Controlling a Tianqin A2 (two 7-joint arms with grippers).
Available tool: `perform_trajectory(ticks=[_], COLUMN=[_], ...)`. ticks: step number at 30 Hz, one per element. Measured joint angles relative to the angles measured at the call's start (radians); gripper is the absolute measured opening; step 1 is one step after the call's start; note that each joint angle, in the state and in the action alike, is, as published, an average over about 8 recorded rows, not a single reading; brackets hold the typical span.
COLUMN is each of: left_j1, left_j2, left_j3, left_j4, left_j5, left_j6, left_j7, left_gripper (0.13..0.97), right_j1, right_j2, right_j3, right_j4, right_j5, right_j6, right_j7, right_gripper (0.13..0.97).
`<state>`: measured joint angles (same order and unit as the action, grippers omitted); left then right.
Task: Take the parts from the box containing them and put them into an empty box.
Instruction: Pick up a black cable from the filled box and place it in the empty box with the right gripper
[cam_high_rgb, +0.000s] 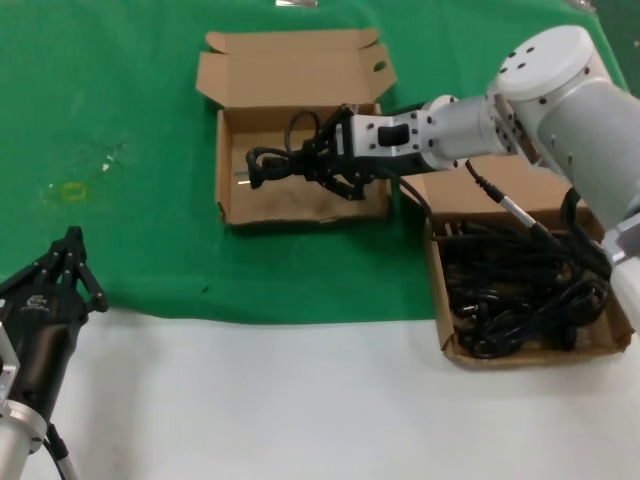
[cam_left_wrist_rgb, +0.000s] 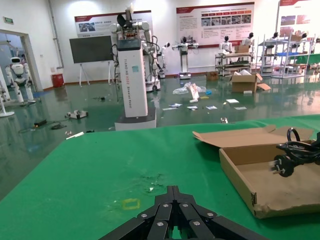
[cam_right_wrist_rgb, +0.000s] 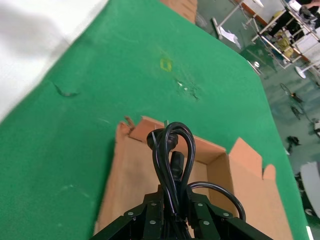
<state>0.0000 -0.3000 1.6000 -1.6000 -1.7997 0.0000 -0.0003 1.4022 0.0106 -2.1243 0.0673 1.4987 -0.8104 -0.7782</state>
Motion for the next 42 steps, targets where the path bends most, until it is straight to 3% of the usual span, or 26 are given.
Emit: perform_trajectory(ticks=[22,38,42], left_j1=[0.000,0.000,0.000], left_j2=[0.000,0.000,0.000], left_j3=[0.000,0.000,0.000], left_j4=[0.000,0.000,0.000], left_j5=[0.000,0.000,0.000], left_j6=[0.000,0.000,0.000], left_j7=[0.000,0.000,0.000], left_gripper=[0.144,0.144,0.144], right_j1=[-0.061,-0.067,-0.070], right_j2=[-0.011,-0.011,-0.011], right_j3=[-0.514,-0.624,-0.627], right_j4=[0.063,0.060,0.062], right_j5=[0.581,0.703,0.711], right_j6=[0.203,0.236,0.238], right_j7=[-0.086,-0.131,-0.137], right_gripper=[0.219,0.246,0.296])
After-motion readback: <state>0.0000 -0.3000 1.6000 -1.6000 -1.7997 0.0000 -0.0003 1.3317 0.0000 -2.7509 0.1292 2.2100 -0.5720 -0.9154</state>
